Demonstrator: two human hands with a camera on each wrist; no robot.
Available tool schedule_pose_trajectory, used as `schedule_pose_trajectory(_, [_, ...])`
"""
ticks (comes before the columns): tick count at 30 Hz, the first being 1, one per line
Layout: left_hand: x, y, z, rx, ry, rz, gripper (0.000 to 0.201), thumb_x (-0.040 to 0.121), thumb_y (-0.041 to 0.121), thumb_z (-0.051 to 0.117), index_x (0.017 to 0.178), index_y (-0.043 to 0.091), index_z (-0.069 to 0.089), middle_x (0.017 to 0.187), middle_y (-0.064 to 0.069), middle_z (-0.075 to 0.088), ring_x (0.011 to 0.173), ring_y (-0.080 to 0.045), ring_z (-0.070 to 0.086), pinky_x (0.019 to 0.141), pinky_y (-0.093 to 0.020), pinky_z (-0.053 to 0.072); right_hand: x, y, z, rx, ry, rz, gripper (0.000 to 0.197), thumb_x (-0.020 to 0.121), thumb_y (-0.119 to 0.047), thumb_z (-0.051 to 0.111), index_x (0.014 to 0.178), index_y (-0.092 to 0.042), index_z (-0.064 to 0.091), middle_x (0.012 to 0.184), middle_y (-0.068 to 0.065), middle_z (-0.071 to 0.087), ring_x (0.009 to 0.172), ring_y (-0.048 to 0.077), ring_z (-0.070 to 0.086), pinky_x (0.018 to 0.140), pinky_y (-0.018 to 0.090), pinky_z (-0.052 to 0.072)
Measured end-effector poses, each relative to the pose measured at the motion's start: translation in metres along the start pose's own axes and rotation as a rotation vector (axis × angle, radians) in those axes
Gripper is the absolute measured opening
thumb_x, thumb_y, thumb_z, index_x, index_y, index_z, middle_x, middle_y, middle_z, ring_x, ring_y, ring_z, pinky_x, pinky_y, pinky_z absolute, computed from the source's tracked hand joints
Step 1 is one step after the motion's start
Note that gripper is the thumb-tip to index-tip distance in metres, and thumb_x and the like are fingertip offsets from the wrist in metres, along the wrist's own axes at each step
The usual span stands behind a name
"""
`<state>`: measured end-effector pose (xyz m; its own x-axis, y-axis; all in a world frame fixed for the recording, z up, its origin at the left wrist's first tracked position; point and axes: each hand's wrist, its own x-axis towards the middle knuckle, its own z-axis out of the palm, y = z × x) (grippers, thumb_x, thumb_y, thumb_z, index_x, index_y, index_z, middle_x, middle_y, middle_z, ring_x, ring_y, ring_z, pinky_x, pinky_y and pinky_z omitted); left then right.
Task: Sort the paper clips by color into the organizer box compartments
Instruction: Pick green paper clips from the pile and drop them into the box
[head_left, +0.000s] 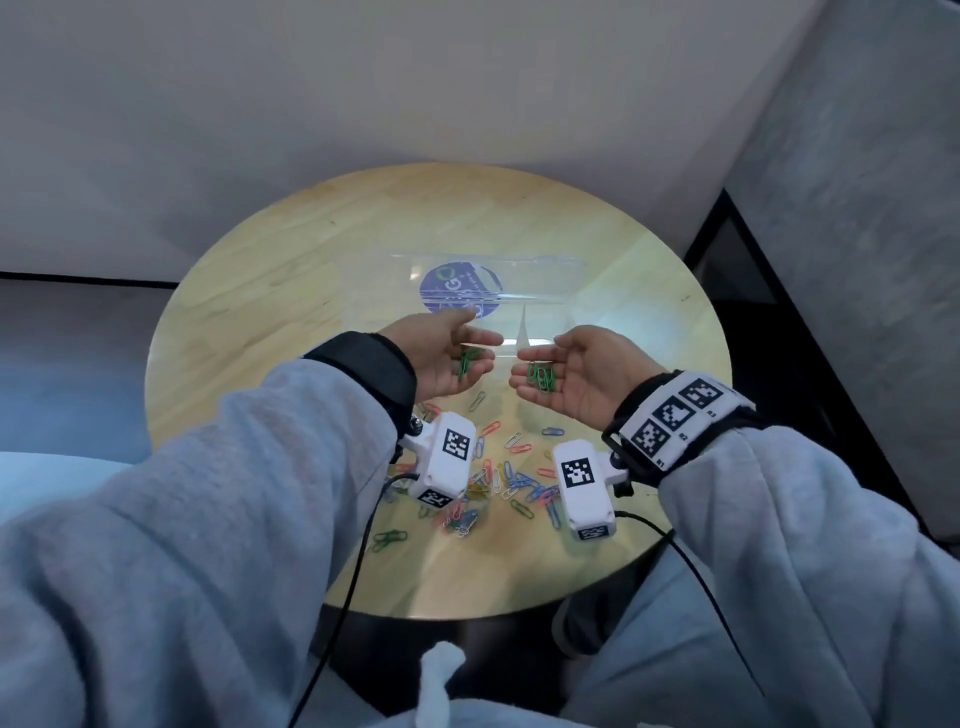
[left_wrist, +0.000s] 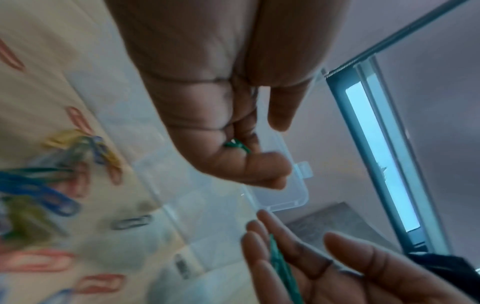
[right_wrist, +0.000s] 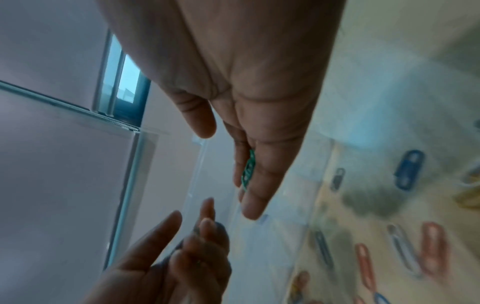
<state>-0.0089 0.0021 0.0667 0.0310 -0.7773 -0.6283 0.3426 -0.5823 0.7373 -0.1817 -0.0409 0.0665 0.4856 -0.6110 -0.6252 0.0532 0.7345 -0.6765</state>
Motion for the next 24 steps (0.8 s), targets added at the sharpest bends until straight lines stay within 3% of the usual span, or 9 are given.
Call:
schedule_pose_trajectory(3, [0.001, 0.012, 0.011, -0.071, -0.05, 0.007, 0.042, 0.1, 0.035, 0.037, 0.094, 0.001, 0.062, 0.076, -0.008, 0.052, 0.064, -0.014, 0.053, 0.049, -0.016, 0.053, -0.002, -0.013, -0.002, 0.011, 0.019, -0.037, 0.031, 0.09, -0.001, 0.026, 0.104, 0.005, 0.053, 0.09, 0.019, 0.056, 0.078, 0.027, 0.059, 0.063, 0.028, 0.058])
schedule_pose_trajectory(6, [0.008, 0.02, 0.024, -0.072, -0.069, 0.0, 0.034, 0.099, 0.015, 0.032, 0.092, -0.001, 0.062, 0.078, -0.009, 0.051, 0.068, -0.014, 0.053, 0.053, -0.018, 0.055, 0.003, -0.027, -0.006, -0.035, 0.088, -0.107, 0.037, 0.087, 0.015, 0.02, 0.102, 0.005, 0.053, 0.092, 0.018, 0.053, 0.08, 0.025, 0.058, 0.074, 0.027, 0.055])
schedule_pose_trajectory(9, [0.02, 0.023, 0.038, -0.01, -0.055, 0.02, 0.042, 0.09, -0.013, 0.019, 0.099, -0.002, 0.059, 0.09, -0.011, 0.054, 0.085, -0.018, 0.058, 0.076, -0.024, 0.056, 0.011, -0.039, -0.012, -0.1, 0.163, -0.145, 0.047, 0.084, 0.022, 0.014, 0.108, 0.005, 0.05, 0.1, 0.019, 0.051, 0.09, 0.025, 0.058, 0.085, 0.032, 0.053])
schedule_pose_trajectory(11, [0.028, 0.023, 0.048, 0.019, -0.02, 0.042, 0.046, 0.088, -0.018, 0.016, 0.109, -0.001, 0.053, 0.092, -0.011, 0.054, 0.1, -0.021, 0.056, 0.09, -0.028, 0.048, 0.016, -0.045, -0.018, -0.101, 0.186, -0.144, 0.045, 0.085, 0.023, 0.014, 0.101, 0.005, 0.052, 0.106, 0.021, 0.049, 0.097, 0.027, 0.056, 0.088, 0.031, 0.05])
schedule_pose_trajectory(13, [0.035, 0.024, 0.055, 0.029, 0.009, 0.051, 0.045, 0.091, -0.017, 0.017, 0.116, 0.001, 0.05, 0.094, -0.012, 0.055, 0.106, -0.023, 0.053, 0.094, -0.028, 0.045, 0.023, -0.048, -0.023, -0.103, 0.207, -0.134, 0.042, 0.086, 0.024, 0.016, 0.093, 0.003, 0.052, 0.102, 0.021, 0.052, 0.089, 0.027, 0.059, 0.084, 0.032, 0.051])
schedule_pose_trajectory(16, [0.046, 0.025, 0.058, 0.052, 0.021, 0.039, 0.056, 0.087, -0.023, 0.013, 0.128, -0.004, 0.047, 0.114, -0.018, 0.053, 0.117, -0.028, 0.054, 0.093, -0.03, 0.046, 0.031, -0.052, -0.029, -0.105, 0.238, -0.133, 0.04, 0.088, 0.023, 0.019, 0.097, 0.002, 0.052, 0.093, 0.021, 0.053, 0.08, 0.025, 0.059, 0.087, 0.03, 0.049])
schedule_pose_trajectory(18, [0.052, 0.025, 0.059, 0.041, 0.016, 0.036, 0.058, 0.085, -0.024, 0.012, 0.125, -0.003, 0.049, 0.118, -0.021, 0.054, 0.112, -0.027, 0.058, 0.091, -0.031, 0.05, 0.035, -0.052, -0.031, -0.102, 0.232, -0.129, 0.039, 0.088, 0.023, 0.02, 0.091, 0.001, 0.052, 0.092, 0.021, 0.054, 0.082, 0.025, 0.061, 0.089, 0.03, 0.049])
schedule_pose_trajectory(21, [0.061, 0.025, 0.06, -0.019, 0.043, 0.048, 0.05, 0.086, -0.024, 0.015, 0.115, -0.002, 0.051, 0.112, -0.022, 0.054, 0.092, -0.024, 0.061, 0.086, -0.032, 0.053, 0.039, -0.052, -0.035, -0.074, 0.231, -0.123, 0.037, 0.089, 0.022, 0.021, 0.09, 0.0, 0.051, 0.092, 0.02, 0.053, 0.094, 0.026, 0.059, 0.087, 0.031, 0.051])
schedule_pose_trajectory(24, [0.069, 0.024, 0.061, -0.022, 0.095, 0.078, 0.049, 0.09, -0.021, 0.022, 0.123, 0.0, 0.052, 0.1, -0.018, 0.054, 0.081, -0.02, 0.059, 0.078, -0.027, 0.053, 0.04, -0.054, -0.035, -0.093, 0.252, -0.116, 0.034, 0.091, 0.018, 0.03, 0.109, -0.004, 0.049, 0.117, 0.021, 0.052, 0.103, 0.024, 0.055, 0.073, 0.023, 0.055])
